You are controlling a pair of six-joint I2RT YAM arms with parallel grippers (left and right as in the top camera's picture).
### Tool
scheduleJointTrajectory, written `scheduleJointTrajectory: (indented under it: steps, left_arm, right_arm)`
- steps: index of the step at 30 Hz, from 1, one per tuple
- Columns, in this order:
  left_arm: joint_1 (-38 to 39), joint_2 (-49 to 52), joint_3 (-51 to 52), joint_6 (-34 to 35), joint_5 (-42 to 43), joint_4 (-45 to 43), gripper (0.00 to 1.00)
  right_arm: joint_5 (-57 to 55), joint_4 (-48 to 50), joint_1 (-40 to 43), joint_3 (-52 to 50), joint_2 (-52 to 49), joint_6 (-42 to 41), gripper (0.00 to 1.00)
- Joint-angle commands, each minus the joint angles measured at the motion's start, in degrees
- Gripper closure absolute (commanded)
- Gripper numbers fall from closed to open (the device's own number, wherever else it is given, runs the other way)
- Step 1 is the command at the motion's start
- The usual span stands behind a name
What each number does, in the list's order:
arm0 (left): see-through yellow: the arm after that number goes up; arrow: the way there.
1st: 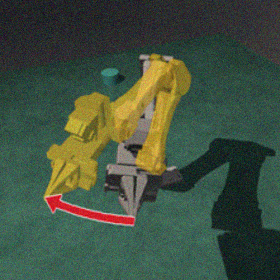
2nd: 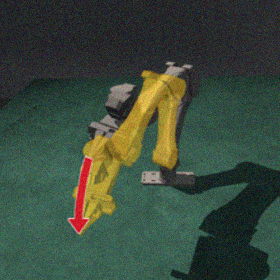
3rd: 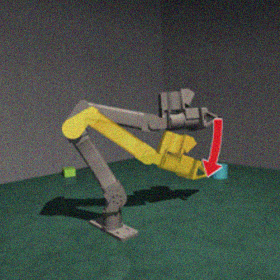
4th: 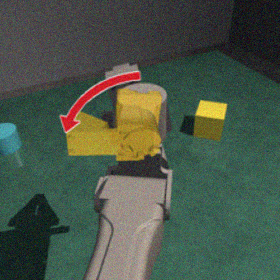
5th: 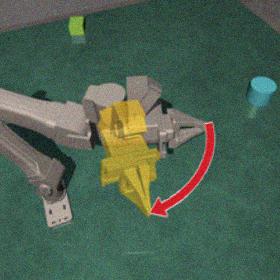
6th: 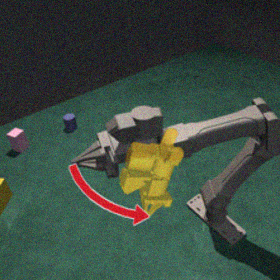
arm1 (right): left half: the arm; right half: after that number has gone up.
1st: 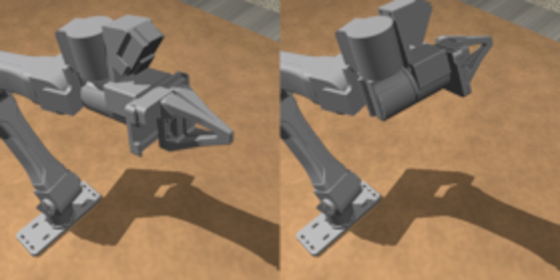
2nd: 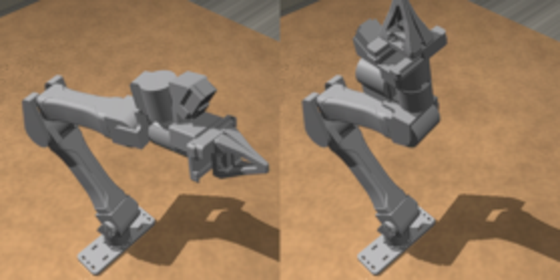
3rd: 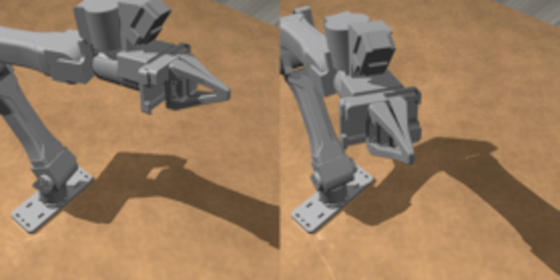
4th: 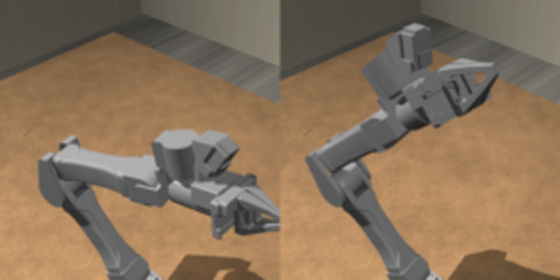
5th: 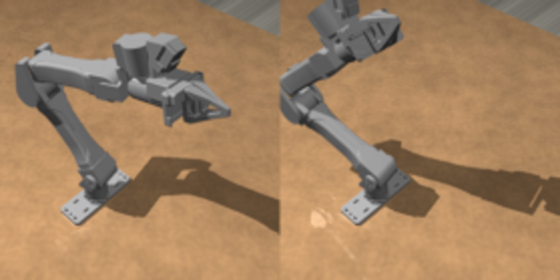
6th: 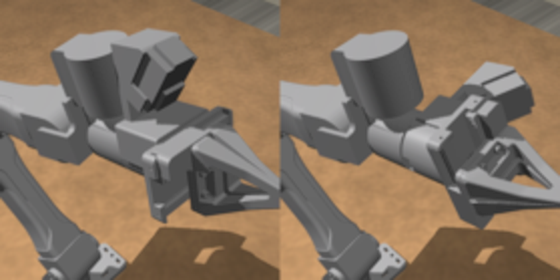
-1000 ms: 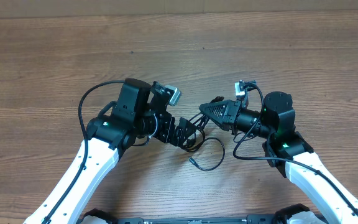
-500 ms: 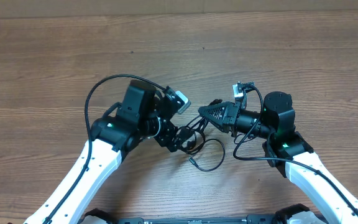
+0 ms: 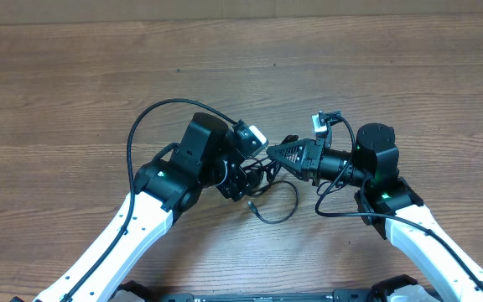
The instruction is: Untangle cables
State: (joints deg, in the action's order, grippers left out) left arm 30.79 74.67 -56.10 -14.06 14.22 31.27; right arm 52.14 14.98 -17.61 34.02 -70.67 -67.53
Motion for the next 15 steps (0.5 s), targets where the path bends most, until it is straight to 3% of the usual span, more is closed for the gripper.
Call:
scheduleJointTrajectory:
  steps: [1,6,15]
  left_arm:
    - [0.44,0.28,-1.03,2.29,-2.36,-3.06,0.18]
    - [0.44,0.28,-1.03,6.14,-0.81,-6.27,0.18]
    - [2.78,0.33,-1.01,5.68,5.53,-7.37,0.07]
  right_arm:
    - [3.50,0.26,-0.02,0.83,0.42,-0.39,0.95]
    - [3.48,0.26,-0.07,0.83,0.42,-0.39,0.95]
    - [3.23,0.26,-0.07,0.83,0.42,-0.39,0.95]
